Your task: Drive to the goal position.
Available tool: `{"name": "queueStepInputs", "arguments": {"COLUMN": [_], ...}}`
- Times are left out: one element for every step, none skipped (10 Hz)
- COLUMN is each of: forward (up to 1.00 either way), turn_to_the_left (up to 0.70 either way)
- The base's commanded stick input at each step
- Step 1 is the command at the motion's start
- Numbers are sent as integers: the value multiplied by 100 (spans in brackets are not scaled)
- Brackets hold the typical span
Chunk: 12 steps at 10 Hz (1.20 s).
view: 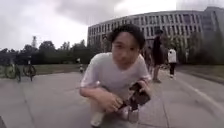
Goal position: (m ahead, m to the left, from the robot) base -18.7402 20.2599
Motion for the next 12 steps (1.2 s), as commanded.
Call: {"name": "queueStepInputs", "arguments": {"forward": [0,0,0,0,0,0,0,0,0,0,0,0], "turn_to_the_left": [60,60,60,60,60,61,61,63,66,68,68,68]}}
